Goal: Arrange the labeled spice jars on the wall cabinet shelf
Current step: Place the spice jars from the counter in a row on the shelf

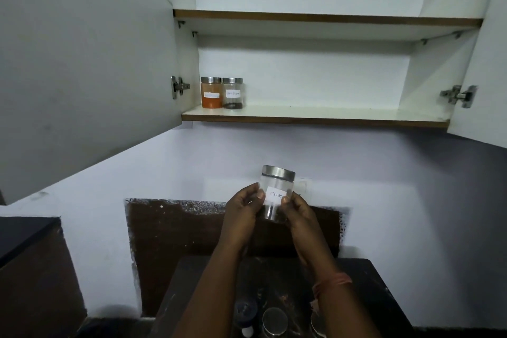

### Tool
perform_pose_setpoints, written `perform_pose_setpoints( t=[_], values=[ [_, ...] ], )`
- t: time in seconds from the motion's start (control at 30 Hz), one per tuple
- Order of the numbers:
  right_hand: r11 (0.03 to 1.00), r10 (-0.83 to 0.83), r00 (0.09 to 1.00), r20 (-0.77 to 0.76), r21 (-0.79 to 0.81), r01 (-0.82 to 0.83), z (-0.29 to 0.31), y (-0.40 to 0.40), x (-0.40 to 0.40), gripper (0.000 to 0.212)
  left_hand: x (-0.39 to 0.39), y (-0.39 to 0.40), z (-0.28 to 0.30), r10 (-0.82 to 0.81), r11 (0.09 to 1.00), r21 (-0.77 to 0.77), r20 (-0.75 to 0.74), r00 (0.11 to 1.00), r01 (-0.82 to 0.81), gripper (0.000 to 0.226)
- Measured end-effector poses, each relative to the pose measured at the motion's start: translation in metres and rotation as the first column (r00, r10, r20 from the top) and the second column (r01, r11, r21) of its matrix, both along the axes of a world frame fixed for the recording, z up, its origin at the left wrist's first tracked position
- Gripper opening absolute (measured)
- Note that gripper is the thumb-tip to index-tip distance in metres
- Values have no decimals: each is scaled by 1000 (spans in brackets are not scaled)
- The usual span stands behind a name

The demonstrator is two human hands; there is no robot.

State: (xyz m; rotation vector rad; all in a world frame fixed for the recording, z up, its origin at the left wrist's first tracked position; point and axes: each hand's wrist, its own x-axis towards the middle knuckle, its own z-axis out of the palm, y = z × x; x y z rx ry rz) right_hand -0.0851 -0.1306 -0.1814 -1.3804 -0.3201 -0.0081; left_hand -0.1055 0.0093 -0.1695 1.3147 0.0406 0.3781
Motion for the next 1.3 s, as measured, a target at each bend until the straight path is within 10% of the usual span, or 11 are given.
perform_pose_setpoints(
  t=[0.23, 0.4, 0.53, 0.87, 1.3],
  values=[
    [974, -30, 993, 112, -220, 54, 36, 7, 3, 46, 1, 2, 30, 82, 993, 74, 78, 994, -88, 34],
    [948, -66, 974, 217, -290, 129, 77, 2, 18, 58, 10, 9, 74, 88, 911, 394, 105, 991, -123, 41],
    [926, -53, 944, 325, -339, 168, 112, 0, 32, 29, 22, 12, 111, 153, 808, 552, 140, 978, -206, 42],
    [890, -49, 860, 508, -368, 268, 202, -13, 124, 48, 90, 14, 191, 117, 704, 640, 324, 939, -309, 35],
    [817, 5, 880, 476, -509, 271, 244, 36, 311, 59, 254, 43, 220, 296, 642, 687, 187, 937, -340, 36]
  ],
)
